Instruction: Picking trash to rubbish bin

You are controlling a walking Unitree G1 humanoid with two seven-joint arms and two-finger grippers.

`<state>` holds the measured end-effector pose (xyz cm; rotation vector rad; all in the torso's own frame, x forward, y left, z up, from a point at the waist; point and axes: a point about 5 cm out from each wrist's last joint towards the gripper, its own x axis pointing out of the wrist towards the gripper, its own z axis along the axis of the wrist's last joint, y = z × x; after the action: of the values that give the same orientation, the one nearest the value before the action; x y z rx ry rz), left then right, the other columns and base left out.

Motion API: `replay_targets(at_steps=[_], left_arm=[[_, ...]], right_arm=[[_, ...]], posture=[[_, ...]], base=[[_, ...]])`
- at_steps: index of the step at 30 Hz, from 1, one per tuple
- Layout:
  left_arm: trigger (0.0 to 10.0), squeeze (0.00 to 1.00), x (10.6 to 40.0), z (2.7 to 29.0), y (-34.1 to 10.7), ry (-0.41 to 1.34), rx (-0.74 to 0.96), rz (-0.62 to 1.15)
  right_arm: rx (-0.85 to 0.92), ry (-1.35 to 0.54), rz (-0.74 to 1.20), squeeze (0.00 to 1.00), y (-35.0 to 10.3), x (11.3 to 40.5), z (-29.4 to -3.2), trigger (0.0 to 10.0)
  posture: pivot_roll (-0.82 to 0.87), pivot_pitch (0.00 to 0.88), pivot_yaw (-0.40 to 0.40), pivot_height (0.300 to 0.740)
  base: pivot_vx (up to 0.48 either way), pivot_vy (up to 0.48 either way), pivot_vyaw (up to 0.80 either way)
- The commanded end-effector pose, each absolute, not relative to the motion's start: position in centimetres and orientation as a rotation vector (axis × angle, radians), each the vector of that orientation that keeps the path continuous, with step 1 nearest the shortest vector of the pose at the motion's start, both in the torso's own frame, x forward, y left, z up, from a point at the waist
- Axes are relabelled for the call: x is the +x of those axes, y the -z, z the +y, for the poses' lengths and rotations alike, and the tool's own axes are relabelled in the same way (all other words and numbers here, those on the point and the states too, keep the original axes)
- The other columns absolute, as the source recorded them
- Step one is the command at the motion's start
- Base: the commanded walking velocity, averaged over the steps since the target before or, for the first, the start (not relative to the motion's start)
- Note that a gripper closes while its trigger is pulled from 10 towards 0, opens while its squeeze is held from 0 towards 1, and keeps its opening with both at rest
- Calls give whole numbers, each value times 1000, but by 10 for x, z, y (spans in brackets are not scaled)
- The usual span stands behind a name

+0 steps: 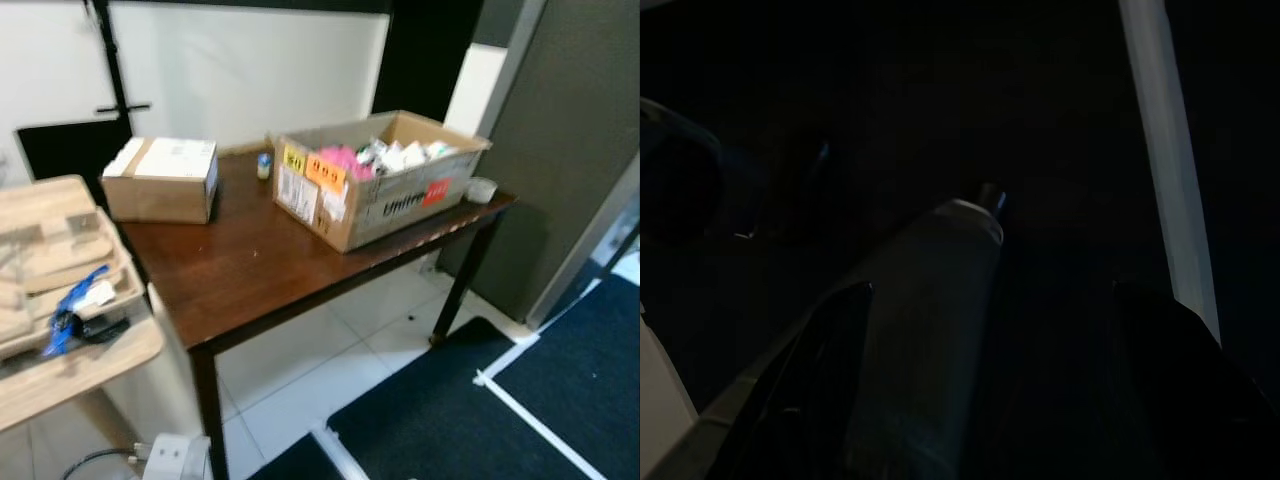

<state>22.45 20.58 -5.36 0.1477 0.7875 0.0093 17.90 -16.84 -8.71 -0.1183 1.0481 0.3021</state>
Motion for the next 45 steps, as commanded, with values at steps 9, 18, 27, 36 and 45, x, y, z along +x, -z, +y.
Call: replay_targets(at_steps=[9, 18, 27, 36, 45], left_arm=[[10000, 0, 223, 193, 55, 52, 101, 759], [10000, 0, 217, 190, 60, 45, 96, 790], [10000, 0, 218, 191, 60, 42, 85, 794], [10000, 0, 219, 188, 60, 67, 72, 795], [10000, 0, 218, 191, 60, 19, 22, 792]], right_arm=[[-110, -261, 1047, 0, 87, 177, -177, 10000], [-107, -248, 1041, 0, 87, 178, -177, 10000], [-111, -242, 1042, 0, 86, 179, -179, 10000], [-111, -243, 1044, 0, 87, 178, -180, 10000], [-116, -244, 1043, 0, 87, 178, -180, 10000]], posture=[[70, 30, -45, 740], [57, 22, -40, 740], [55, 26, -39, 740], [52, 25, -34, 740], [52, 22, -36, 740]], base=[[0, 0, 0], [0, 0, 0], [0, 0, 0], [0, 0, 0], [0, 0, 0]])
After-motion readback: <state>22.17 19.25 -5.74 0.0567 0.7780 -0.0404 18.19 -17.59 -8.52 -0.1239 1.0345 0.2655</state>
